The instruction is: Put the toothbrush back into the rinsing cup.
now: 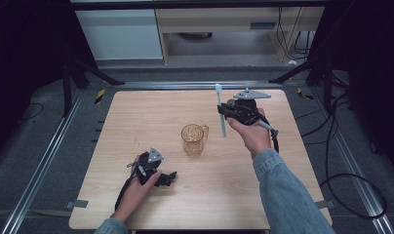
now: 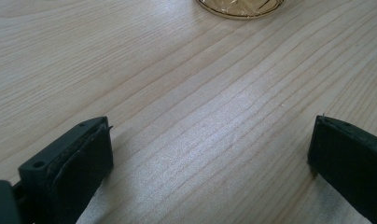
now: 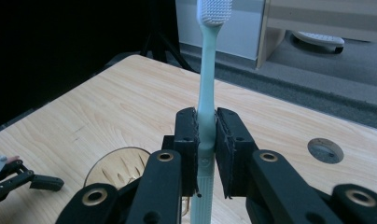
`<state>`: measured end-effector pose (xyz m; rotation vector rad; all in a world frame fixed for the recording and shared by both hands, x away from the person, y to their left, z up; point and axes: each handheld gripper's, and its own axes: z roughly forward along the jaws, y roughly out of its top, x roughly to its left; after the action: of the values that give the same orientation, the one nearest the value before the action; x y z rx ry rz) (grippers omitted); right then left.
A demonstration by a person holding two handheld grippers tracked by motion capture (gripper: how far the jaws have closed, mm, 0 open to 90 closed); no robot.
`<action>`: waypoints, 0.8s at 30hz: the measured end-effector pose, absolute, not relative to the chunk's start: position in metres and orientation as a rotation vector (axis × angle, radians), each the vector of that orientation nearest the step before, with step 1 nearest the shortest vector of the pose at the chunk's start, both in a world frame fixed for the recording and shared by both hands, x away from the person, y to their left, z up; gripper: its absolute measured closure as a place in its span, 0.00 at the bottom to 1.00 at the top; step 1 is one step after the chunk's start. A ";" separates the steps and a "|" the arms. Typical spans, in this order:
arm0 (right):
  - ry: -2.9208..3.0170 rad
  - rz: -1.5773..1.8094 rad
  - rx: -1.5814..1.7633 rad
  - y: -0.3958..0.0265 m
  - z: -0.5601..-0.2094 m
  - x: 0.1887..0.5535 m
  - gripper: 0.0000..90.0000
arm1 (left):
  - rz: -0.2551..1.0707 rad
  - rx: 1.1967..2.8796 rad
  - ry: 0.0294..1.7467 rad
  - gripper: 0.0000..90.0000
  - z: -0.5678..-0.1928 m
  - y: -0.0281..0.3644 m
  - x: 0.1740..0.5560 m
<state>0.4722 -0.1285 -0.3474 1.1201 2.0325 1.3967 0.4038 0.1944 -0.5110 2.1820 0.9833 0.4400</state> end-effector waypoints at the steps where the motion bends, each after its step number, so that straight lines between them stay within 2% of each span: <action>1: 2.027 1.400 1.117 -0.128 -0.347 0.472 0.88 | 0.440 2.182 0.983 0.00 -0.511 0.194 0.404; 24: 1.940 1.477 1.073 -0.120 -0.338 0.472 0.88 | 0.441 2.182 0.986 0.00 -0.511 0.194 0.404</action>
<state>0.4719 -0.1199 -0.3381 1.0726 1.9398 1.4771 0.4036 0.1942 -0.5109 2.1823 0.9864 0.4409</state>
